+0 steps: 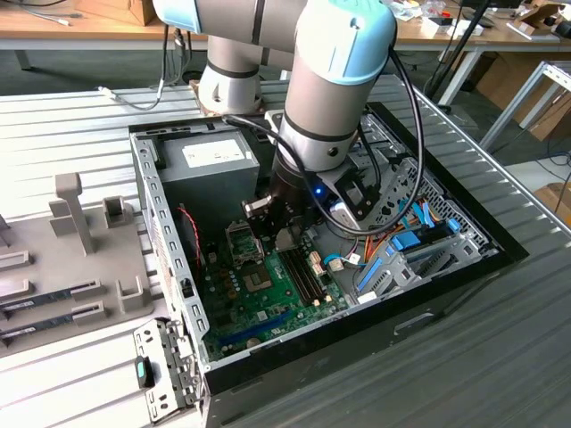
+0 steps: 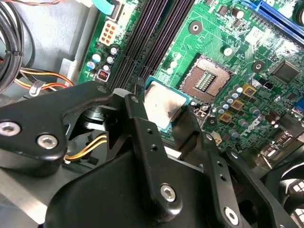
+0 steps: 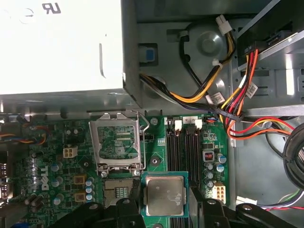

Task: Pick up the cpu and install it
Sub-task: 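Place the cpu into insertion slot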

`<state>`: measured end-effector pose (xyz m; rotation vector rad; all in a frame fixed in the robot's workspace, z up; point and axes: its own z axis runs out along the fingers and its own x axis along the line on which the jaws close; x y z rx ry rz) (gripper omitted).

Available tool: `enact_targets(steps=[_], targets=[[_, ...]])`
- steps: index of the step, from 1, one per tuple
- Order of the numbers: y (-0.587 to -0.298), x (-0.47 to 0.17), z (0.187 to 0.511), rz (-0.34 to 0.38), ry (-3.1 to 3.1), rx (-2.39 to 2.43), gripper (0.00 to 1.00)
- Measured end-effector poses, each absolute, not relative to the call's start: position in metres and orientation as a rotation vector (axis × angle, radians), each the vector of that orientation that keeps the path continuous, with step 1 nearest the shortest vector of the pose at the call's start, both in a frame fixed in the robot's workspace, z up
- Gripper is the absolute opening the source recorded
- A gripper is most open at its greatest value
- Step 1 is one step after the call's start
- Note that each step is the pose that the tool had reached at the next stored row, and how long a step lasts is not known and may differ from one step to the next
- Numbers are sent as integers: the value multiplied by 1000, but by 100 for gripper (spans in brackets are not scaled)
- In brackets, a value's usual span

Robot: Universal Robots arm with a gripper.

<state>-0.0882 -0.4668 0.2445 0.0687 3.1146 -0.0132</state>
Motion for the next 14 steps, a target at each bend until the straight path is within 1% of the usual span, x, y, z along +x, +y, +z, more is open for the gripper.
enact_targets(steps=[14], targets=[[-467, -107, 239, -13, 3115, 45, 47]])
